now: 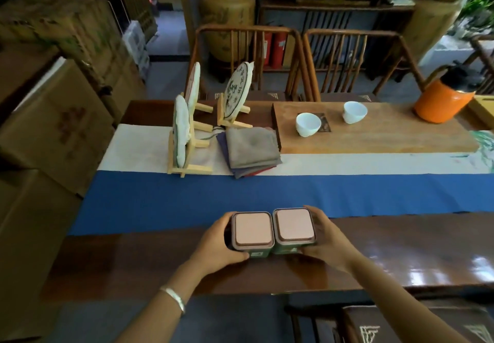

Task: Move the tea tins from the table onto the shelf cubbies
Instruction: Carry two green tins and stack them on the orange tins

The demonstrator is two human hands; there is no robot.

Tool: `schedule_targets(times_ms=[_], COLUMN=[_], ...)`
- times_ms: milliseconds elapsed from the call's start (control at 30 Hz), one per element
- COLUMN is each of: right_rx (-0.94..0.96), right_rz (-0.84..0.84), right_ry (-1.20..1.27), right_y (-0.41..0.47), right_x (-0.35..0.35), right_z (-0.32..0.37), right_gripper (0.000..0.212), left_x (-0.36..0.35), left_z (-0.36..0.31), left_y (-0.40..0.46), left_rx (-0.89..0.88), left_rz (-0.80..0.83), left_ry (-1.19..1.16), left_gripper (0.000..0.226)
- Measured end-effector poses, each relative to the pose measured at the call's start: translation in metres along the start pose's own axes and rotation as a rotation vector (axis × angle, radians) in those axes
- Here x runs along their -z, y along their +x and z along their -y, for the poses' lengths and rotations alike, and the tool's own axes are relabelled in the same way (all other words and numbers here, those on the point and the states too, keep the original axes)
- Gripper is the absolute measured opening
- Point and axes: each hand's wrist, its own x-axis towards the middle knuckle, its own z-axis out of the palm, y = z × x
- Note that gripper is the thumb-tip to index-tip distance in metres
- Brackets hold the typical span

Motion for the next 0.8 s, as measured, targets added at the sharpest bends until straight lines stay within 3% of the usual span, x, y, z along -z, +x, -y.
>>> schedule_targets(times_ms=[367,700,800], right_rx=[0.015,0.37,0.51], right_rz=[0.009,0.015,0.066], right_ry=[0.248,0.304,0.311], right_y=[-0.004,-0.017,-0.028], right_x=[0.032,0.072,0.068], right_z=[0.037,0.246,0.326], right_gripper=[0.092,0.078,0.073], left_x=[0.039,0.189,0.243], left_z=[-0.044,-0.187,-0.223], left_y=[-0.002,-0.064,-0.103], left_rx=[0.043,-0.139,-0.181], left_rz=[0.041,-0.195,-0.318], left_ry=[-0.064,-0.217,-0.215], left_gripper=[0.085,0.086,0.075])
